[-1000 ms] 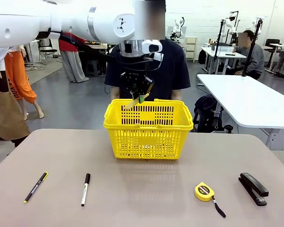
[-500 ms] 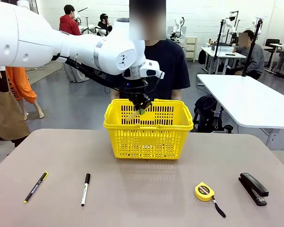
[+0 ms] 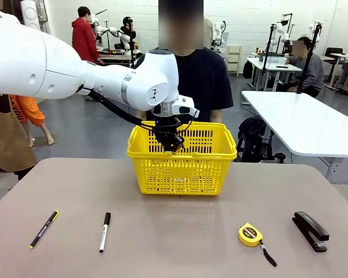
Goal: Place the items the person wants into the basket.
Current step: Pick up the item the person points to and place it in the Market Basket.
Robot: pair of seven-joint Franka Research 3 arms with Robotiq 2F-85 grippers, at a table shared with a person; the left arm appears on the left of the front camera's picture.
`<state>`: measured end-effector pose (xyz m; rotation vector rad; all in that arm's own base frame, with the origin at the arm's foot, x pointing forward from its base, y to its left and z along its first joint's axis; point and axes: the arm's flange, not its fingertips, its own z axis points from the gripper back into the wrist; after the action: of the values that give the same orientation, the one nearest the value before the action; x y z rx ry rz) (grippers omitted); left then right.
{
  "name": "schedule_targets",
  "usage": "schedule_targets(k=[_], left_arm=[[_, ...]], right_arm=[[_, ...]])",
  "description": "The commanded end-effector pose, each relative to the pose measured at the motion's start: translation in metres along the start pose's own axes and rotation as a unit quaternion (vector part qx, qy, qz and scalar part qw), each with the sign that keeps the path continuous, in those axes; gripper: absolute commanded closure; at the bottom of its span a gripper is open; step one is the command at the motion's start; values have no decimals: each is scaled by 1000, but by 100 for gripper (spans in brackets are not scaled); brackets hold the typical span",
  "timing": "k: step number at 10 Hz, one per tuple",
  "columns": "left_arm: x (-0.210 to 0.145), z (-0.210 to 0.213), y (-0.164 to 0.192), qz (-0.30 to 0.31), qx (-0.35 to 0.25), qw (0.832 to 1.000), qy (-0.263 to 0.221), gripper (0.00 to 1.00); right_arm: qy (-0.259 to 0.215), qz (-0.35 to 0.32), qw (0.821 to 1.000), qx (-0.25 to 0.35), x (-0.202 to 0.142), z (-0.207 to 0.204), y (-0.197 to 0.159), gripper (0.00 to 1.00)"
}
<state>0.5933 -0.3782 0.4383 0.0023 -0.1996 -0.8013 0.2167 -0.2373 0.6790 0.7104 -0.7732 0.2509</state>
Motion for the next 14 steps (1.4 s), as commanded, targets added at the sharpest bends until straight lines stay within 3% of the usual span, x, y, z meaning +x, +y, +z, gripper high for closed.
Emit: schedule_targets(k=[1, 2, 3, 7, 8, 9, 11, 13, 14], left_arm=[[2, 4, 7, -2, -8, 1000, 3, 55], [2, 5, 8, -2, -8, 1000, 0, 17], [1, 8, 10, 0, -10, 1000, -4, 0], [3, 14, 9, 4, -11, 1000, 0, 0], [3, 21, 6, 15, -10, 1000, 14, 14], [0, 44, -4, 20, -4, 1000, 11, 5], [-30, 150, -36, 35, -19, 999, -27, 0], [-91, 242, -61, 33, -8, 997, -67, 0], [-128, 269, -69, 47, -24, 997, -53, 0]], right_arm=[[-4, 1, 1000, 8, 1, -1, 1, 0], [-4, 1, 1000, 8, 1, -1, 1, 0], [-4, 1, 1000, 8, 1, -1, 1, 0], [-4, 1, 1000, 8, 1, -1, 1, 0], [-4, 1, 1000, 8, 1, -1, 1, 0], [-4, 1, 1000, 8, 1, -1, 1, 0], [-4, 1, 1000, 8, 1, -1, 1, 0], [-4, 1, 1000, 8, 1, -1, 1, 0], [-4, 1, 1000, 8, 1, -1, 1, 0]])
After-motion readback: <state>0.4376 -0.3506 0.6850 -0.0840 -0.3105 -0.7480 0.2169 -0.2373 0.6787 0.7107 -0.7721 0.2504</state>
